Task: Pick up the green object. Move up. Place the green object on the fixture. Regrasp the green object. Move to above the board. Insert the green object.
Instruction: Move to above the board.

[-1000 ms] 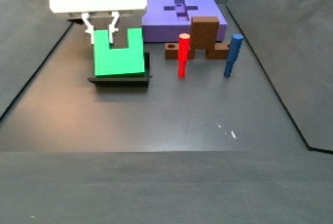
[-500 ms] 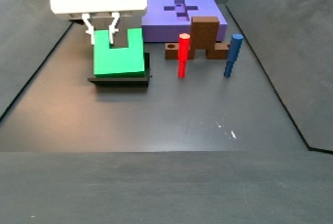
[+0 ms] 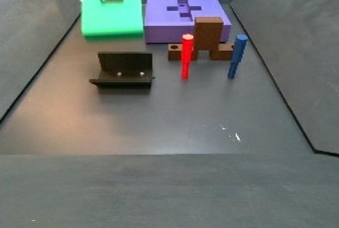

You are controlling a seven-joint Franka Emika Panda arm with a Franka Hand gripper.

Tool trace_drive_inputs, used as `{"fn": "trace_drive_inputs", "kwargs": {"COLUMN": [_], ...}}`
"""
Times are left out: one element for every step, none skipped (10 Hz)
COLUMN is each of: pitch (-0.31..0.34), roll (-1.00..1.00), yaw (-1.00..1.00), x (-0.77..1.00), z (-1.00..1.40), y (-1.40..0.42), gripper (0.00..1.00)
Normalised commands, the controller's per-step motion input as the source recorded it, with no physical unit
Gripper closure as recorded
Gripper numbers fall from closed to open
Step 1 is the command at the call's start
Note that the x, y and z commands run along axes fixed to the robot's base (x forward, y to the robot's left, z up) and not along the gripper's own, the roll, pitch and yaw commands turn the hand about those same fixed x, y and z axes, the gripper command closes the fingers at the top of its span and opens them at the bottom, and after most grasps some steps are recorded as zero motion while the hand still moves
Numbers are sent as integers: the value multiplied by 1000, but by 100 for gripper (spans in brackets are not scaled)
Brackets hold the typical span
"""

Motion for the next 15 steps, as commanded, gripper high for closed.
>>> {"fn": "trace_drive_inputs", "kwargs": {"pitch": [-2,16,34,62,7,-8,-33,-53,-50,-38,-30,-21,-21,-11,-15], "roll": [-45,-22,-9,-15,-1000,-1000,-1000,-1000,-1000,-1000,-1000,-1000,-1000,-983,-808], "yaw": [-26,-25,-23,-19,-112,-107,-100,-93,-91,-86,-90,-91,-92,-79,-67], "x": [-10,-4,11,24,-1304,-1327,-1400,-1400,-1400,-937,-704,-291,-172,-50,-39], "z": [1400,1400,1400,497,270,239,242,180,183,100,74,34,11,10,3], "y": [-49,-43,-36,-26,-1400,-1400,-1389,-1285,-1274,-831,-624,-215,-90,4,18], "gripper": [100,100,100,100,100,100,100,100,100,100,100,100,100,100,100]}}
